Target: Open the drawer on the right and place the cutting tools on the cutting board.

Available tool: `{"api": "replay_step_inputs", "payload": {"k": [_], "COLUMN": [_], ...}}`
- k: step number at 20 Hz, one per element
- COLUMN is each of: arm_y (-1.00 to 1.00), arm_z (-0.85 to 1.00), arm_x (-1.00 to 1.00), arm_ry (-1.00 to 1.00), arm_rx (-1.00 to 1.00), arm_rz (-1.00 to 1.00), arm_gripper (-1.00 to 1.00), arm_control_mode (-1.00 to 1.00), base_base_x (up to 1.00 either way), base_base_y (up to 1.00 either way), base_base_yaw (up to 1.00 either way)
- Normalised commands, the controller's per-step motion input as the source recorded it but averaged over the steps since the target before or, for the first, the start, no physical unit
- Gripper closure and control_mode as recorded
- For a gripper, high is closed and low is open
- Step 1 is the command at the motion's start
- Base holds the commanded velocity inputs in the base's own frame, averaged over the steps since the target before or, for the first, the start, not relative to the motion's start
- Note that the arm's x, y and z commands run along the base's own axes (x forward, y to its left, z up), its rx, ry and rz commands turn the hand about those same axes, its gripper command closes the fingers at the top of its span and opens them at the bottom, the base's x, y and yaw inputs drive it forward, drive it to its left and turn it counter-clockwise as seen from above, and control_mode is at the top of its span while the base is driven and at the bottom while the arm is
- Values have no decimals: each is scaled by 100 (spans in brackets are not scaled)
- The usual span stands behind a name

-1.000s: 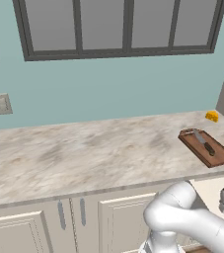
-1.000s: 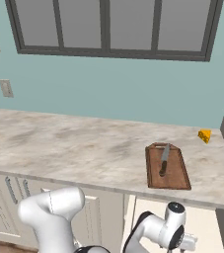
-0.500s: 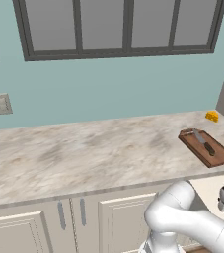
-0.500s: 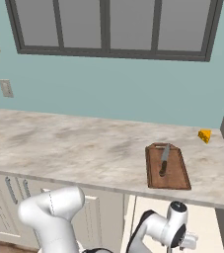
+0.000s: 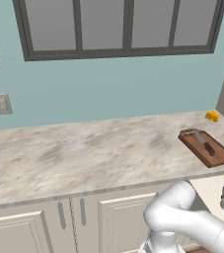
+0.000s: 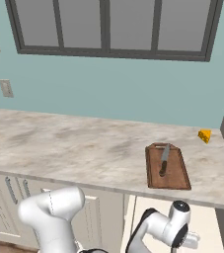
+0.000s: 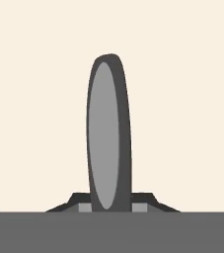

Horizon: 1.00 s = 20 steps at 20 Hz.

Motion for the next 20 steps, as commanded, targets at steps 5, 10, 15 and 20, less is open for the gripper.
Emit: {"api": "replay_step_inputs", "payload": {"k": [5, 10, 15, 20], "arm_y": [-6, 3, 33, 37], "arm_z": [96, 100, 100, 100], "arm_x": [-37, -14, 23, 46], "arm_ry": [-17, -20, -22, -10], "arm_rx": [5, 3, 0, 0], "arm_rz": [-5, -7, -5, 0], "arm_gripper": [100, 100, 100, 100], "arm_control_mode": [-100, -100, -100, -100], "base_base_x": [0, 0, 0, 0], "base_base_y": [0, 0, 0, 0], "base_base_yaw": [0, 0, 0, 0]}}
